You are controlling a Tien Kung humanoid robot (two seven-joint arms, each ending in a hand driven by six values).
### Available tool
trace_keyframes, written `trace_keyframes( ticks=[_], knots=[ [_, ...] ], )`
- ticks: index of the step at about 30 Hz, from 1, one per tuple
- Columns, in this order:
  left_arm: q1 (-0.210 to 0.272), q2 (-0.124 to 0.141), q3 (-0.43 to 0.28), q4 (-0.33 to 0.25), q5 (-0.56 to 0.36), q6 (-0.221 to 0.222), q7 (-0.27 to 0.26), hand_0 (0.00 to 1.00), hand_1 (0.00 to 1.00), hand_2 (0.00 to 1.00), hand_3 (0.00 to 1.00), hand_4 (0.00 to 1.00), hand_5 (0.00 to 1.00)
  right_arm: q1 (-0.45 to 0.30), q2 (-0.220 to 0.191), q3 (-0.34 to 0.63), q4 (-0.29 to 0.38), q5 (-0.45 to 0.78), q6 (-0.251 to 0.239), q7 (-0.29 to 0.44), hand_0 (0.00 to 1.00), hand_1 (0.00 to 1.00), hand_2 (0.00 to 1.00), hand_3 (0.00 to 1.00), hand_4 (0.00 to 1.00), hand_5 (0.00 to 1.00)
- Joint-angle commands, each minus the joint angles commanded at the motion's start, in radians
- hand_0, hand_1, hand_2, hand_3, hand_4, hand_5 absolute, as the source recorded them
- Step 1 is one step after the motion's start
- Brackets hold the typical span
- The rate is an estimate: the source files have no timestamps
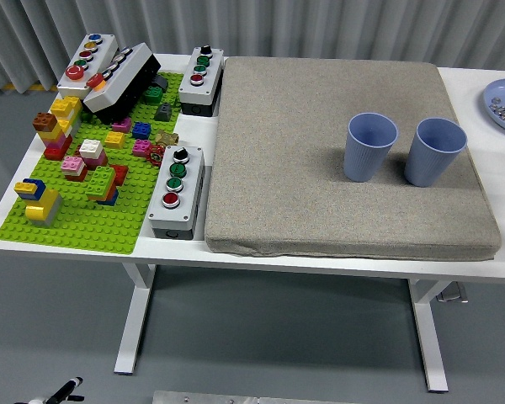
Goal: Pick cup pour cup place
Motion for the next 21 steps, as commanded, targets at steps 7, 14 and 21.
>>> trace_keyframes(
  ticks=[7,14,21],
  knots=[
    [0.002,0.000,0.003,0.000,-0.002,-0.001,0.001,0.867,0.852,0.858,0.770,0.633,0.956,-0.001,0.000,0.002,0.000,-0.001,-0.001,0.001,0.852,0.721,0.703,0.743,0.836,0.998],
    [0.004,0.001,0.007,0.000,-0.005,-0.001,0.001,0.867,0.852,0.858,0.770,0.631,0.955,0.000,0.001,-0.003,0.000,0.002,-0.001,0.002,0.856,0.721,0.703,0.743,0.833,0.998],
    [0.002,0.002,-0.003,0.000,-0.006,0.002,-0.001,0.867,0.851,0.858,0.770,0.630,0.956,0.001,0.001,-0.001,0.009,0.000,0.000,0.000,0.856,0.721,0.704,0.742,0.830,0.998]
  ],
)
